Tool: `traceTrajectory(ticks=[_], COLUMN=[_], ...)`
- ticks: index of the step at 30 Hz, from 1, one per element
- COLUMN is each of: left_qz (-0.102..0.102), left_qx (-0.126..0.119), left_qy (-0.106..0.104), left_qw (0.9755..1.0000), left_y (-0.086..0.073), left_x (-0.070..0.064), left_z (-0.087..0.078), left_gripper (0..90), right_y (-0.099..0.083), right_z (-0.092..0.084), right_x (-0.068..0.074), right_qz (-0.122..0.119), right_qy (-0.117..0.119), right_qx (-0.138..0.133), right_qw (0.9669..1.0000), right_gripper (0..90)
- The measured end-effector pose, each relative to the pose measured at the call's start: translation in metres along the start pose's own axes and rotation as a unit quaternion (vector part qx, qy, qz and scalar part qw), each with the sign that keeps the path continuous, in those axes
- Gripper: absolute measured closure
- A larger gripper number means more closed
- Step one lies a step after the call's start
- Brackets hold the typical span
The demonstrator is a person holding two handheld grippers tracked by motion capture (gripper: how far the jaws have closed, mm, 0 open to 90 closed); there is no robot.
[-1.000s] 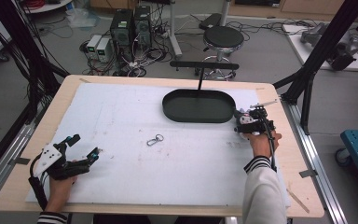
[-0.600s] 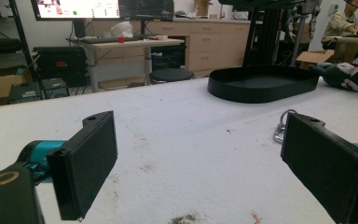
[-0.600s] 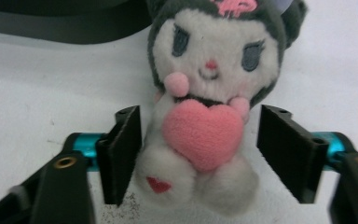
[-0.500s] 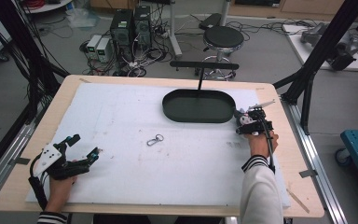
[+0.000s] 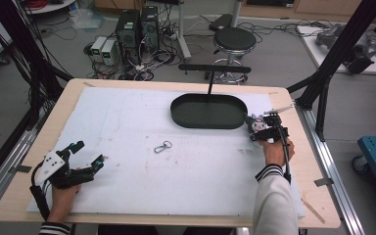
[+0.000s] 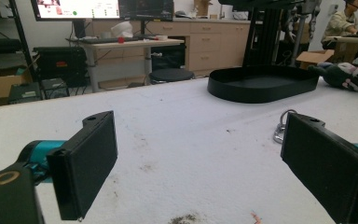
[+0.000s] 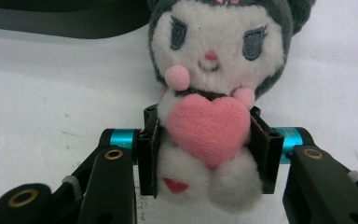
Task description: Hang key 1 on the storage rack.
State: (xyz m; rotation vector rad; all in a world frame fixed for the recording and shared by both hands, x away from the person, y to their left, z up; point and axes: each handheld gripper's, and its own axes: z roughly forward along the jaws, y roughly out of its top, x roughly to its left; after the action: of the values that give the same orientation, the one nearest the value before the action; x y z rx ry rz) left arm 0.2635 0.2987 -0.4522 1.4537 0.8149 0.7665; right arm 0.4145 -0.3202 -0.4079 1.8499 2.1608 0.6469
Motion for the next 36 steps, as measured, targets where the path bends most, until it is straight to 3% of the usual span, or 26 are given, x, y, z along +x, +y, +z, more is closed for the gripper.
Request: traceTrajectory(ticks=[7,17,26,30,33,35,36], left_qz=[0.0,0.0,-0.001,0.0,0.0,-0.001,-0.001], left_qx=[0.0,0.0,0.0,0.0,0.001,0.0,0.0], left_qy=[0.0,0.001,0.001,0.0,0.0,0.001,0.001], left_qw=[1.0,1.0,1.0,1.0,1.0,1.0,1.0], left_y=[0.0,0.0,0.0,0.0,0.0,0.0,0.0], left_x=[0.0,0.0,0.0,0.0,0.0,0.0,0.0], left_z=[0.0,0.0,0.0,0.0,0.0,0.0,0.0], left_gripper=[11.2,11.2,11.2,11.2,11.2,11.2,11.2], right_y=[0.0,-0.001,0.003,0.005,0.006,0.006,0.006], right_z=[-0.009,-0.025,-0.04,-0.045,-0.049,-0.05,-0.052], right_x=[-0.001,-0.003,0.007,0.011,0.013,0.014,0.014], right_qz=[-0.006,-0.005,-0.048,-0.054,-0.071,-0.07,-0.076], right_qy=[0.004,0.045,0.068,0.081,0.102,0.108,0.118], right_qx=[-0.024,-0.08,-0.143,-0.16,-0.18,-0.185,-0.199], right_qw=[0.9997,0.9958,0.9861,0.9824,0.9758,0.9743,0.9698], right_gripper=[54.9,55.5,55.5,55.4,55.4,55.4,55.4])
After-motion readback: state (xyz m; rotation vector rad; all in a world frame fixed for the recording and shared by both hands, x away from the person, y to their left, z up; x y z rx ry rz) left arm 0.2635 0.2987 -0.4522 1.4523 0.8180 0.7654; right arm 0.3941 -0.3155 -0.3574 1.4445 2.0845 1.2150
